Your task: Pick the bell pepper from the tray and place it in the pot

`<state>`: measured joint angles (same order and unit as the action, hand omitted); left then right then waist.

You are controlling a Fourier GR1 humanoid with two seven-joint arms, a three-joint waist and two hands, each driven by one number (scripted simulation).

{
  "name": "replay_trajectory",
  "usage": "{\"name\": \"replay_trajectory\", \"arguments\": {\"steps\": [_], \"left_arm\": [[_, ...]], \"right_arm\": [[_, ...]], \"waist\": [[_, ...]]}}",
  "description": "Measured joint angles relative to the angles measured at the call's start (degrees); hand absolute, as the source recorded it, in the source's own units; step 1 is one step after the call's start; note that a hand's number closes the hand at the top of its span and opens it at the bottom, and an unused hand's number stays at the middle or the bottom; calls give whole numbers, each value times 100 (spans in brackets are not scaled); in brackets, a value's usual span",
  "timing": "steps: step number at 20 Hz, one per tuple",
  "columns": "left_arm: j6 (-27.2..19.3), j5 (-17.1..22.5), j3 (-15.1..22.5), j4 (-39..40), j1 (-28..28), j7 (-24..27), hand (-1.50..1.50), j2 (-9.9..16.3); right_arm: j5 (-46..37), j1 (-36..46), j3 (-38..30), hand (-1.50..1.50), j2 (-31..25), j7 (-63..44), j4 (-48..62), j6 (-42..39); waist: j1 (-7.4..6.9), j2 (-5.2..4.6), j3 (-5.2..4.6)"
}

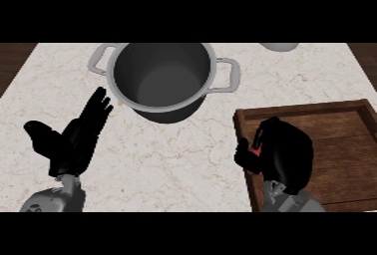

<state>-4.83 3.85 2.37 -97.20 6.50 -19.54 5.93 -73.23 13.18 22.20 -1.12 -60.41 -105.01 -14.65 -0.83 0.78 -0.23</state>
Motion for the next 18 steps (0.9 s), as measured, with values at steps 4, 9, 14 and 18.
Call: {"name": "replay_trajectory", "arguments": {"steps": [4,9,14,18], "left_arm": [[-32,-41,44,52,87,17,0,-57],[5,-46,51,169,123,89,0,-70],[4,-70,97,121,198,2,0,-79],[44,-48,98,171,265,16,0,-82]], "right_arm": [[-291,598,821,150,21,-616,-416,130],[-575,1738,1432,150,13,-905,-587,50],[-331,3001,1356,150,9,-990,-258,26],[51,3843,943,150,12,-985,330,86]], "waist": [[-20,-9,0],[-74,-13,-5],[-169,-28,-4],[-237,-55,-5]]}}
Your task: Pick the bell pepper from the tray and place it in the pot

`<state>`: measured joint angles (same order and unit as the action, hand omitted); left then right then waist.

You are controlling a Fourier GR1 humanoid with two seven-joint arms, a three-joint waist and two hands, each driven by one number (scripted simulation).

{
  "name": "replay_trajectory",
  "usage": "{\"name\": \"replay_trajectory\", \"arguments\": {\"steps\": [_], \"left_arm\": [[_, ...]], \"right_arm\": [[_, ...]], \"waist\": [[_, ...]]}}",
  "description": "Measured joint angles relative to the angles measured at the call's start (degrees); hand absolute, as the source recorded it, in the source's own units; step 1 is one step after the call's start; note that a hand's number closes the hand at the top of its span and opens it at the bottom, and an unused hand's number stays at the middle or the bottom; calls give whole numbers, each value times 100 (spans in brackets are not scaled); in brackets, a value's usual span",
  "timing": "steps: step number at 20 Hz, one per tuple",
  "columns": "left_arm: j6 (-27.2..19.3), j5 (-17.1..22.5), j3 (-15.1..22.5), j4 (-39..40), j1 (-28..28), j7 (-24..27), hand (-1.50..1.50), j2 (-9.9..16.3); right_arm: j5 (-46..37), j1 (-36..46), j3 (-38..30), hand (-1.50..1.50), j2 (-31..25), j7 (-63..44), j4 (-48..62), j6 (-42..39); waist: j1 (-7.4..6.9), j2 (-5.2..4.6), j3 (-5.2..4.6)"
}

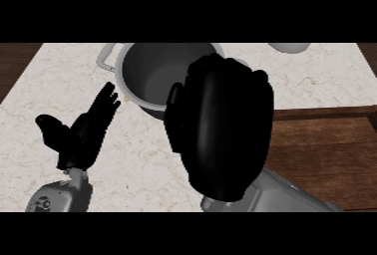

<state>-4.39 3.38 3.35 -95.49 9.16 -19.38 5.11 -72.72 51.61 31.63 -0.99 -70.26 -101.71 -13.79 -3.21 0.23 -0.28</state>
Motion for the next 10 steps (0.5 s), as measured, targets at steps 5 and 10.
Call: {"name": "replay_trajectory", "arguments": {"steps": [5,10], "left_arm": [[36,8,-1,78,44,30,0,-3],[-19,-37,36,104,159,22,0,-68]], "right_arm": [[411,787,-546,150,7,-20,860,152],[712,1465,-1095,150,17,57,1942,347]], "waist": [[-56,-27,0],[-74,-56,4]]}}
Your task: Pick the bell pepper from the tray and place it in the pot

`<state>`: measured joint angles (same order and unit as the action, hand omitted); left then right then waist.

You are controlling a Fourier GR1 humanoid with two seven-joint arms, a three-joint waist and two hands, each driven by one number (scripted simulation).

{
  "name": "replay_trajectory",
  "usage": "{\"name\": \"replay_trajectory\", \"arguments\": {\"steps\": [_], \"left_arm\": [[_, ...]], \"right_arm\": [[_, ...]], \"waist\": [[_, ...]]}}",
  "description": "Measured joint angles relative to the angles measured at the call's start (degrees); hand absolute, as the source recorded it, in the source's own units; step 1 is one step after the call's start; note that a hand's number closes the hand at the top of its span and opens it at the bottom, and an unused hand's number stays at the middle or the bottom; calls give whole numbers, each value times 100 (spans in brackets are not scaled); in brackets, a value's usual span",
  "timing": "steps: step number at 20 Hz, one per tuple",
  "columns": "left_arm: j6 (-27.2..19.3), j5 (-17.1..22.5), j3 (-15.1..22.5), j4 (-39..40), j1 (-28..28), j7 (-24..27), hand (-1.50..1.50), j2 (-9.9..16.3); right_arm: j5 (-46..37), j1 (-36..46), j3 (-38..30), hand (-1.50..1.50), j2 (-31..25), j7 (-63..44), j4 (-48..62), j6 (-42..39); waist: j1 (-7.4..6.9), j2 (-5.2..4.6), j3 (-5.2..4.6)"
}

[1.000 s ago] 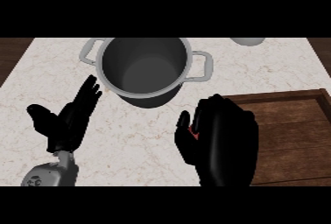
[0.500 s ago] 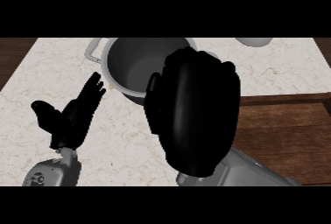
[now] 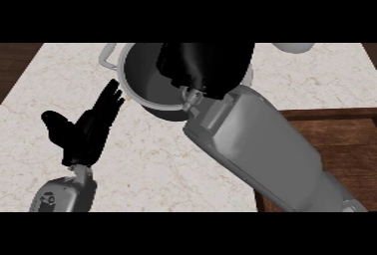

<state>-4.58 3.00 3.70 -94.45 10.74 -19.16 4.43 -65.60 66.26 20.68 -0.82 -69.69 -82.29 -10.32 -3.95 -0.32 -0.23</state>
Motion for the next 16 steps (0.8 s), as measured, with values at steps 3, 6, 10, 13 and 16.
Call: {"name": "replay_trajectory", "arguments": {"steps": [3,6,10,13,16], "left_arm": [[13,0,2,-34,65,-58,0,16],[41,41,-21,-59,-22,-1,0,13],[84,56,-34,-15,15,30,0,26],[93,73,-27,-52,57,-34,0,25],[133,88,-54,-44,61,-2,0,60]], "right_arm": [[169,311,-247,150,5,92,681,153],[333,511,-330,150,11,199,1365,383],[761,597,-378,150,18,361,2148,722],[1055,484,-598,-150,18,382,2395,1096],[1398,392,-830,-150,20,450,2651,1497]], "waist": [[-18,-15,2],[-35,-28,4],[-45,-49,6],[-78,-56,11],[-112,-70,13]]}}
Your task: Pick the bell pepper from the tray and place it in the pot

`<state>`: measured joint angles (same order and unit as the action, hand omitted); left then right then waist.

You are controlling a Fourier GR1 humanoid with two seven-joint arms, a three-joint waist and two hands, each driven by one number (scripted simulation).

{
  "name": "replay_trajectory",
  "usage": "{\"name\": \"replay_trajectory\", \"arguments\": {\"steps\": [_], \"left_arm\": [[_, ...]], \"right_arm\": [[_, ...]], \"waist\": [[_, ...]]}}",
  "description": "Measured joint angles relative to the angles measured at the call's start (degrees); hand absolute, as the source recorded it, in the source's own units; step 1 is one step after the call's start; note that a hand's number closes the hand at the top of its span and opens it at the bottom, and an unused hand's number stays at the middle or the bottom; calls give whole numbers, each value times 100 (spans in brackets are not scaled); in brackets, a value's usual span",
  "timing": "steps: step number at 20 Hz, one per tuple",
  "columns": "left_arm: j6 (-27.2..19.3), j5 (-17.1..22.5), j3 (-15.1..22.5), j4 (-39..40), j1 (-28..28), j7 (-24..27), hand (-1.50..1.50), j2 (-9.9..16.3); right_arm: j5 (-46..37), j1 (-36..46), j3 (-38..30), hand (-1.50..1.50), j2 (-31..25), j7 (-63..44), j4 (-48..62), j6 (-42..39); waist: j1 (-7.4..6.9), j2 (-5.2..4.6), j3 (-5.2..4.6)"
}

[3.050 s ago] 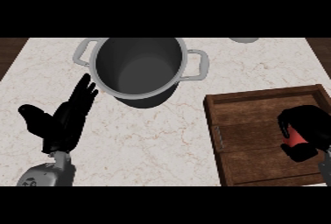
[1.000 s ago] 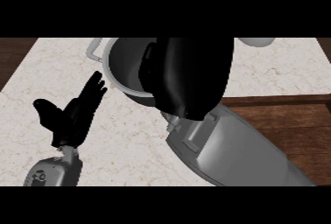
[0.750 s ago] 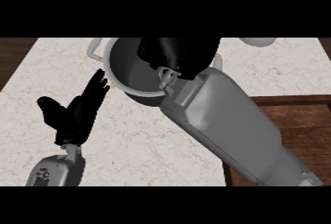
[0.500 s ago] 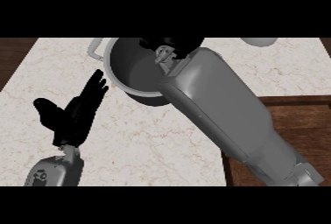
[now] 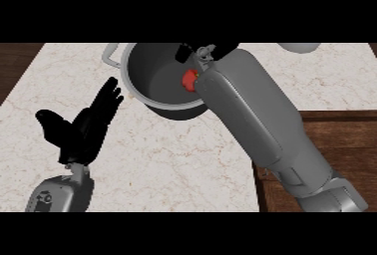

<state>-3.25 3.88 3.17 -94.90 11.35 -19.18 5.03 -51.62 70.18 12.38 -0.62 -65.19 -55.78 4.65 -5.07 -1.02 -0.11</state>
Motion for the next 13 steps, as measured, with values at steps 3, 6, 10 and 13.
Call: {"name": "replay_trajectory", "arguments": {"steps": [3,6,10,13], "left_arm": [[-25,-50,55,20,-1,16,0,-43],[-17,-17,13,78,2,39,0,-47],[-51,-35,0,64,-18,27,0,-52],[-58,-9,-74,0,-47,-40,0,4]], "right_arm": [[325,-89,-114,-150,3,104,138,547],[429,-84,-137,-150,8,276,168,1263],[102,-14,-168,-150,16,475,197,2336],[-241,-74,-200,-150,19,532,214,3034]], "waist": [[-16,-1,3],[0,6,3],[72,34,2],[168,66,3]]}}
